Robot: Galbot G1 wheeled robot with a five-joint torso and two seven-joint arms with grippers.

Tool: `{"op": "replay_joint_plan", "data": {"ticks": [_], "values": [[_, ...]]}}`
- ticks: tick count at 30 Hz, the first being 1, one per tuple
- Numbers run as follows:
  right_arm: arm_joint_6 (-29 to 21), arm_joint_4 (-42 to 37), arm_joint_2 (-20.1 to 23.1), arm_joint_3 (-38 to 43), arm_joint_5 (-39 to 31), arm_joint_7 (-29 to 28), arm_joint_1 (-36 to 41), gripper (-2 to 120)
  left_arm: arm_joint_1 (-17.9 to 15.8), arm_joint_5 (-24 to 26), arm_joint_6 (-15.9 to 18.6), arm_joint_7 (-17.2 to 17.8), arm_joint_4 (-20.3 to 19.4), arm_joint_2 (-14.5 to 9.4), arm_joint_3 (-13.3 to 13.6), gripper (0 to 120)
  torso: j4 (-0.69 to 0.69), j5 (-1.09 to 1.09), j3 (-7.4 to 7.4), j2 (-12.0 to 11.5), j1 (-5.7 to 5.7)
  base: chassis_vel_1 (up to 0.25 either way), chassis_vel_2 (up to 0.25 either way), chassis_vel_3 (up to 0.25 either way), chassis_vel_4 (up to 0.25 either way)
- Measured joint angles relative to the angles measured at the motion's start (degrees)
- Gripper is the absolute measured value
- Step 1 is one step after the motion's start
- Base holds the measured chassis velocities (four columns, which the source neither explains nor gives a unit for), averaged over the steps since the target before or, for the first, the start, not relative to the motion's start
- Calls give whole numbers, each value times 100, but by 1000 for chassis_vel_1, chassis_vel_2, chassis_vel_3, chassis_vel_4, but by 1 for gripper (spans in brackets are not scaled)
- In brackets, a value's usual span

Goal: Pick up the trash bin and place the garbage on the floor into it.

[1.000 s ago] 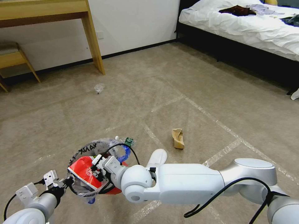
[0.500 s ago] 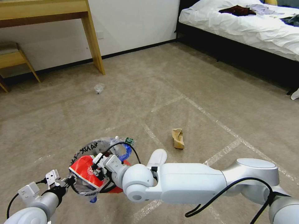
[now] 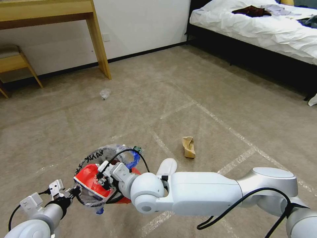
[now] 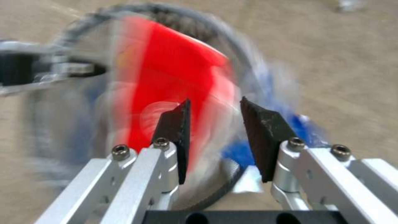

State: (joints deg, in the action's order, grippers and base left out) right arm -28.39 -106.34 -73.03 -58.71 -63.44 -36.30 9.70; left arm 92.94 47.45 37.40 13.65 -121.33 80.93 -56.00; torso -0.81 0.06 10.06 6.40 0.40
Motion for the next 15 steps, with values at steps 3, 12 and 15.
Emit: {"op": "replay_joint_plan", "data": {"ticks": [3,12,15], "values": [[147,68,-46,-34,117,132,43,32,10,55,58,-62,-41,12,53,1,2,-15,0,-1,0,0,0,0,0],[203,115,-67,-68,148,209,90,32,10,114,79,-141,-86,3,51,1,1,-5,0,0,0,0,0,0,0],[206,116,-64,-71,148,222,91,32,6,135,87,-167,-86,2,57,1,0,-6,0,0,0,0,0,0,0]]}}
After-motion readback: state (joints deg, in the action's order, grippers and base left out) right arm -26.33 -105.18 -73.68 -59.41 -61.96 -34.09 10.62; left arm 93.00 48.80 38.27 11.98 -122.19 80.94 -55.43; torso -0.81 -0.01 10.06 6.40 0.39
